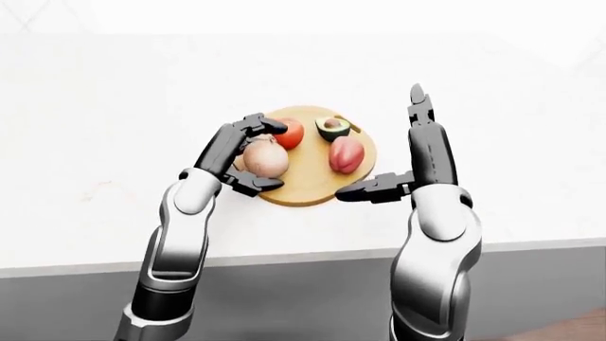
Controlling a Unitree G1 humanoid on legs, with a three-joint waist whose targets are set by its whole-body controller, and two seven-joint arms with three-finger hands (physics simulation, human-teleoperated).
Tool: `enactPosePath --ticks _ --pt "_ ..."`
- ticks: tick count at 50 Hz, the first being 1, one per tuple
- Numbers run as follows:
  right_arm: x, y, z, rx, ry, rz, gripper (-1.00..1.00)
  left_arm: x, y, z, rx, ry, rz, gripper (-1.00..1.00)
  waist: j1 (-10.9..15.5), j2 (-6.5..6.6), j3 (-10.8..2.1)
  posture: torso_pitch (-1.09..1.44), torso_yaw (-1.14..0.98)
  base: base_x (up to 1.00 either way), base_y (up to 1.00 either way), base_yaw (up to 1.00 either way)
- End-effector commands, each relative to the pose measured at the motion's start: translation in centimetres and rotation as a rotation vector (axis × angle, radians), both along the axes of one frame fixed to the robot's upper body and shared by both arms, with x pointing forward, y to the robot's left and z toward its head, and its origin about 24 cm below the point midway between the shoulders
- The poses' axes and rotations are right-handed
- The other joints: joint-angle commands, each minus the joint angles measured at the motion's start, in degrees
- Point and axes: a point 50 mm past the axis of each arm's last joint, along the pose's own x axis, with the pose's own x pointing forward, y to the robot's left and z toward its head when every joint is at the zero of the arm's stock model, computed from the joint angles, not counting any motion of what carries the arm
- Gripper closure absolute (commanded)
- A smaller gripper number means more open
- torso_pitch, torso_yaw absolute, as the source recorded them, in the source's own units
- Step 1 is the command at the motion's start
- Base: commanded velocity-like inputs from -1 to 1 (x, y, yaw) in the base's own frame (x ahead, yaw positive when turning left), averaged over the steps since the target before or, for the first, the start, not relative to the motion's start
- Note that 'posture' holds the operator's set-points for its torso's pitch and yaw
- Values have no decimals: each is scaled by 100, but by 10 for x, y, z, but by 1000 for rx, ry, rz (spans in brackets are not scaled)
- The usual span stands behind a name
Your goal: Place the avocado, onion, tomato and bell pepper on the cutting board.
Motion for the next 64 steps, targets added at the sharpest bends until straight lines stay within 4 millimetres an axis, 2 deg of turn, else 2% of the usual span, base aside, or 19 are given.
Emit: enactPosePath --ticks 1,19,22,23,24,26,28,30,34,39,45,47,48,53,60,64 --pt "-3 1 13 -25 -74 -3 -100 -3 -2 19 -7 -91 -11 -19 2 -20 -135 0 0 0 0 0" --pt "2 2 16 -29 -76 5 -100 0 23 23 -6 -96 60 -22 -9 11 -135 0 0 0 0 0" --pt "1 3 16 -28 -76 5 -100 -1 22 23 -9 -93 57 -30 -5 14 -135 0 0 0 0 0" --pt "1 3 16 -28 -76 5 -100 -1 22 24 -15 -90 57 -44 -3 14 -135 0 0 0 0 0" --pt "1 2 16 -28 -76 4 -100 -1 22 24 -14 -91 56 -43 -1 13 -135 0 0 0 0 0" --pt "0 2 16 -26 -76 3 -100 -2 24 25 -15 -94 60 -65 1 12 -134 0 0 0 0 0" --pt "1 2 16 -28 -77 3 -100 -1 26 27 -17 -96 66 -73 1 10 -133 0 0 0 0 0" --pt "0 2 16 -27 -77 2 -100 -2 30 29 -16 -101 73 -70 -3 12 -131 0 0 0 0 0" --pt "-3 2 16 -28 -76 2 -100 -4 44 39 -41 -114 111 -69 -8 22 -128 0 0 0 0 0" --pt "-4 1 16 -29 -76 1 -100 -5 74 51 -49 -137 192 -72 -18 51 -118 0 0 0 0 0" --pt "-3 2 20 -35 -80 3 -100 -14 99 63 -72 -158 242 -70 -25 91 -106 0 0 0 0 0" --pt "-2 2 22 -36 -83 6 -100 -18 110 68 -95 -168 268 -79 -25 102 -102 0 0 0 0 0" --pt "-1 2 23 -37 -83 6 -100 -20 114 69 -99 -166 267 -96 -25 108 -100 0 0 0 0 0" --pt "4 3 26 -39 -88 12 -100 -26 128 77 -129 -184 302 -100 -35 132 -87 0 0 0 0 0" --pt "0 0 22 -37 -91 9 -100 -38 152 81 -167 -218 363 -100 -30 157 -75 0 0 0 0 0" --pt "-2 -1 25 -38 -104 7 -100 -41 154 77 -174 -215 374 -100 -34 169 -70 0 0 0 0 0"
